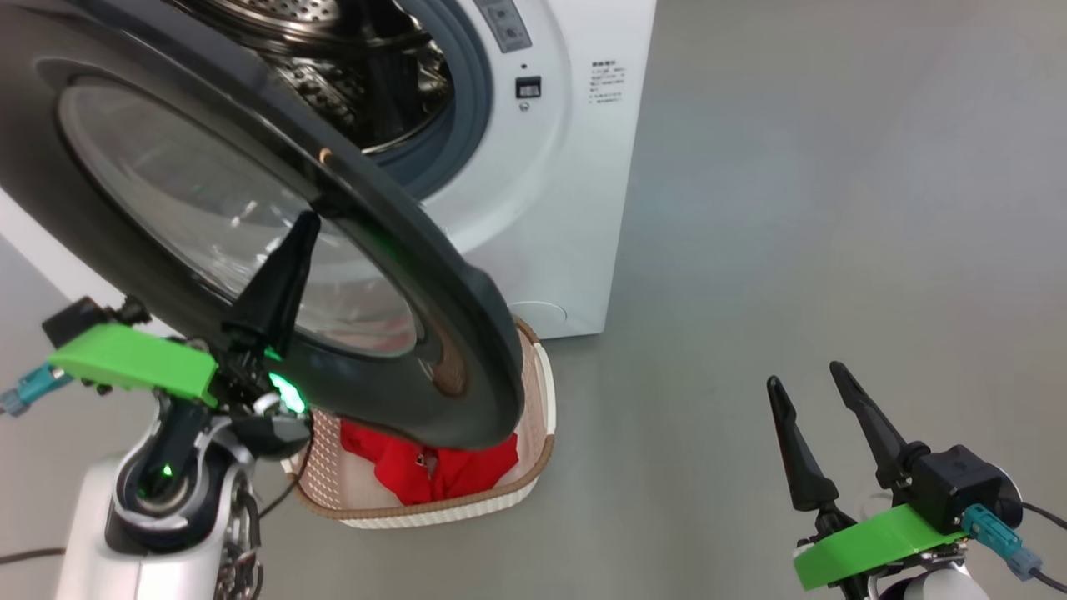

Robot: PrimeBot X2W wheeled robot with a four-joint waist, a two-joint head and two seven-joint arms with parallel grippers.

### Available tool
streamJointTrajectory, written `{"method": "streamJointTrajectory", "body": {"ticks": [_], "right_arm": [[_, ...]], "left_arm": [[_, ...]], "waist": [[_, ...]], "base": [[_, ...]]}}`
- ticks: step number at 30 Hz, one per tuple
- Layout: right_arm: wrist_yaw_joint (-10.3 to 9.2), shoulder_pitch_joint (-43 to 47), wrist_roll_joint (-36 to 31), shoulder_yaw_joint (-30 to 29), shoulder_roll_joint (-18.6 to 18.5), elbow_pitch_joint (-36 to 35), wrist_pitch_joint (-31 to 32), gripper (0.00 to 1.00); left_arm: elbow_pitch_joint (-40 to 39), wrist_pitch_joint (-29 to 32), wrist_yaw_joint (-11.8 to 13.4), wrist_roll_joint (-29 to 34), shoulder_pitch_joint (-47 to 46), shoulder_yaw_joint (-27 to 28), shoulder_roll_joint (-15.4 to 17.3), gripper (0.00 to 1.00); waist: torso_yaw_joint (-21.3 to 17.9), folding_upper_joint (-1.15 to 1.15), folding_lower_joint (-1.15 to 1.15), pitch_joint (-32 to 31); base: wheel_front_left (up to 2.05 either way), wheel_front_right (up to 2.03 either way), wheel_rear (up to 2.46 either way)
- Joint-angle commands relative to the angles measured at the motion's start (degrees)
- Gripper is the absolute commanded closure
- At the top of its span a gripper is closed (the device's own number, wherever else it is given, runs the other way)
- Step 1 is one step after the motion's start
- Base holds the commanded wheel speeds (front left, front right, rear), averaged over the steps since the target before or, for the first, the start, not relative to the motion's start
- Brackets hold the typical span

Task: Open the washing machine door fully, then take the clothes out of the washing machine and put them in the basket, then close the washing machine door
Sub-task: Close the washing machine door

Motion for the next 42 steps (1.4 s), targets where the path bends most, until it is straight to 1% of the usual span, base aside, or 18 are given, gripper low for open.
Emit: {"method": "streamJointTrajectory", "body": {"ticks": [1, 7, 18, 20, 30, 42], "right_arm": [[0.35, -2.2, -0.4, 1.2, -0.6, -1.4, -0.4, 0.0], [0.35, -3.1, -0.7, 1.2, -0.6, -1.6, -0.4, 0.0], [0.35, -5.0, -0.6, 1.6, -0.6, -2.0, -0.4, 0.0], [0.35, -5.3, -0.5, 1.8, -0.6, -2.0, -0.4, 0.0], [0.35, -6.4, 0.0, 2.0, -0.6, -2.1, -0.4, 0.0], [0.35, -7.2, 0.1, 2.0, -0.6, -2.2, -0.4, 0.0]], "left_arm": [[-0.7, -0.5, -0.9, -0.5, -3.1, 1.1, 0.7, 1.0], [2.5, -1.8, -2.5, -1.0, -7.0, 0.0, 0.7, 1.0], [7.6, -4.8, -4.5, -0.8, -14.9, -0.8, 0.7, 1.0], [8.3, -5.1, -5.3, -0.6, -16.0, -0.7, 0.7, 1.0], [11.5, -5.7, -7.2, 0.2, -20.0, 0.1, 1.4, 1.0], [13.7, -6.1, -8.9, 0.3, -22.9, 0.8, 1.7, 1.0]], "waist": [[-0.9, 0.0, 0.0, 1.1], [-2.0, 0.0, 0.0, 3.1], [-3.9, 0.0, 0.0, 7.1], [-4.3, 0.0, 0.0, 7.5], [-6.0, 0.0, 0.0, 9.7], [-7.2, 0.0, 0.0, 11.5]], "base": [[0.0, 0.0, 0.0], [0.0, 0.0, 0.0], [0.0, 0.0, 0.0], [0.0, 0.0, 0.0], [0.0, 0.0, 0.0], [0.0, 0.0, 0.0]]}}
